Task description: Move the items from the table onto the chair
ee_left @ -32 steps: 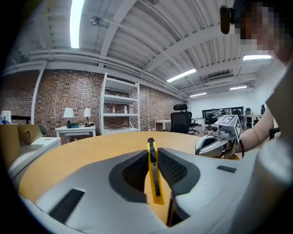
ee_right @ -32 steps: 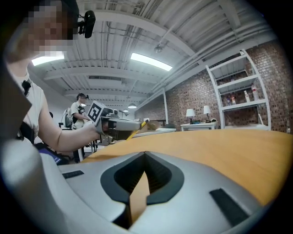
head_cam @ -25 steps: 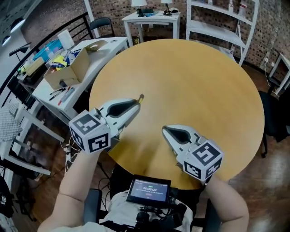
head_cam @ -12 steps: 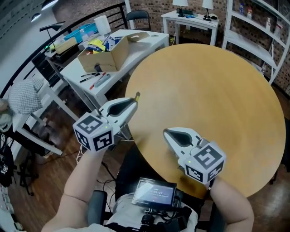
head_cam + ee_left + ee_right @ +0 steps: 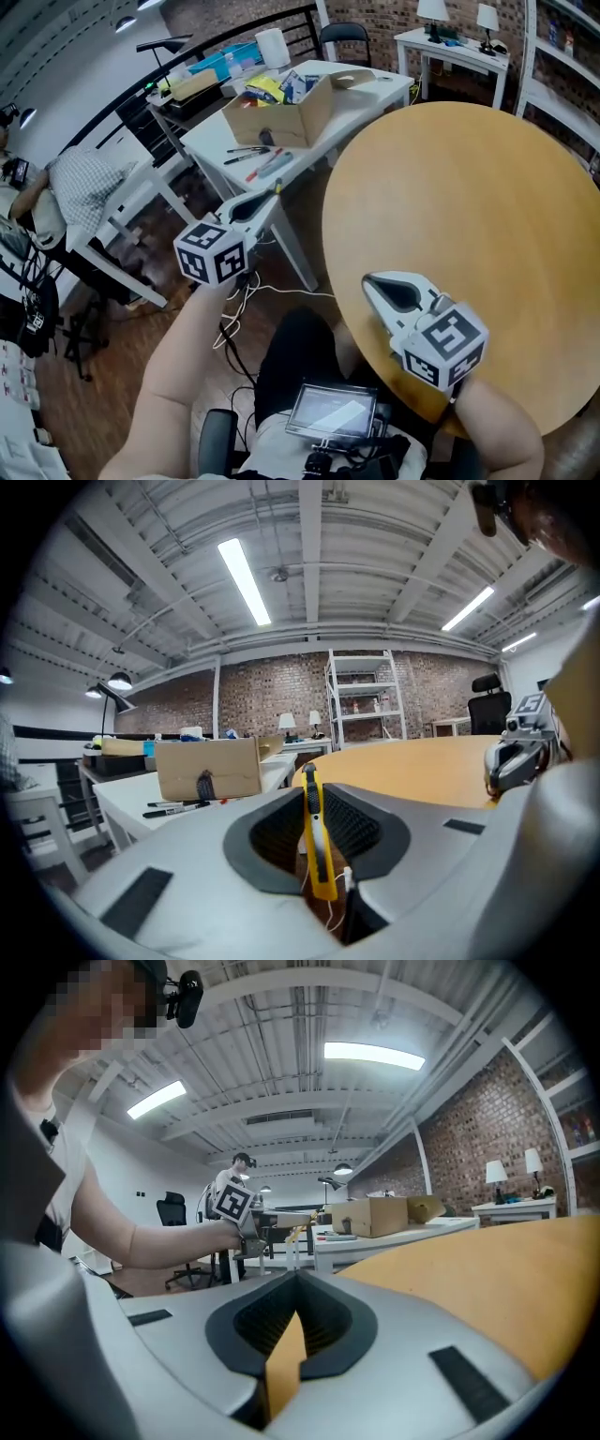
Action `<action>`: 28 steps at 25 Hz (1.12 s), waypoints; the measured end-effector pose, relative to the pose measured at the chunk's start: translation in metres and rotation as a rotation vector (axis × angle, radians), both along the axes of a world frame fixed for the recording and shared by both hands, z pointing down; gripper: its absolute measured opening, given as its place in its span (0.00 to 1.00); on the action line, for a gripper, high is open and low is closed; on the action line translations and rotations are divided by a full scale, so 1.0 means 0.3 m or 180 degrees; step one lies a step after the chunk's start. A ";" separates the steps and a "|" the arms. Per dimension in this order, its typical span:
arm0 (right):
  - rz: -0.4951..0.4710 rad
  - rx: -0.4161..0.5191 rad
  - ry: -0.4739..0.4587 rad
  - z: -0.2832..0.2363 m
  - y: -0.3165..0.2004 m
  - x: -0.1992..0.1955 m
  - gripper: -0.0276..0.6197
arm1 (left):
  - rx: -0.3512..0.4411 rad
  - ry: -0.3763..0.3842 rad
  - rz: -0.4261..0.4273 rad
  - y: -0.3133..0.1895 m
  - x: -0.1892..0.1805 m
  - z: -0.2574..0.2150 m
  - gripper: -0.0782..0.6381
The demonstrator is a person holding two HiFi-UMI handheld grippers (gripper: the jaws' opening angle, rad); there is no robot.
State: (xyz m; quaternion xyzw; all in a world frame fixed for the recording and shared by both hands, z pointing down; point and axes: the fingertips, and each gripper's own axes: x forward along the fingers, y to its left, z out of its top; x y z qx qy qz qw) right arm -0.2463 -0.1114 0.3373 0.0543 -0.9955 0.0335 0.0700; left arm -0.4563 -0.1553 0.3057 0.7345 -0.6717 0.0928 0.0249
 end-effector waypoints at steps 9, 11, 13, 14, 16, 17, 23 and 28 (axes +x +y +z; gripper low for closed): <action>-0.0010 0.0025 -0.0014 0.015 -0.005 -0.021 0.05 | -0.0498 -0.0833 -0.0453 -0.187 -0.373 0.044 0.21; -0.0030 0.0013 0.0008 0.016 0.000 -0.021 0.05 | -0.0614 -0.0983 -0.0515 -0.244 -0.446 0.022 0.21; -0.0059 -0.0015 0.0045 0.015 0.010 -0.024 0.05 | -0.0758 -0.1210 -0.0571 -0.300 -0.520 0.014 0.21; -0.0074 -0.0030 0.0065 0.014 0.015 -0.025 0.05 | -0.0853 -0.1333 -0.0545 -0.327 -0.549 0.025 0.21; -0.0096 -0.0046 0.0092 0.014 0.020 -0.026 0.05 | -0.1123 -0.1547 -0.0379 -0.371 -0.586 0.082 0.21; -0.0099 -0.0045 0.0093 0.015 0.020 -0.025 0.05 | -0.1281 -0.1617 -0.0289 -0.387 -0.598 0.120 0.21; -0.0078 -0.0066 0.0062 0.009 0.019 -0.019 0.05 | -0.1755 -0.1642 -0.0122 -0.448 -0.638 0.218 0.22; -0.0091 -0.0045 0.0064 0.018 0.013 -0.026 0.05 | -0.1791 -0.1810 -0.0235 -0.470 -0.683 0.204 0.24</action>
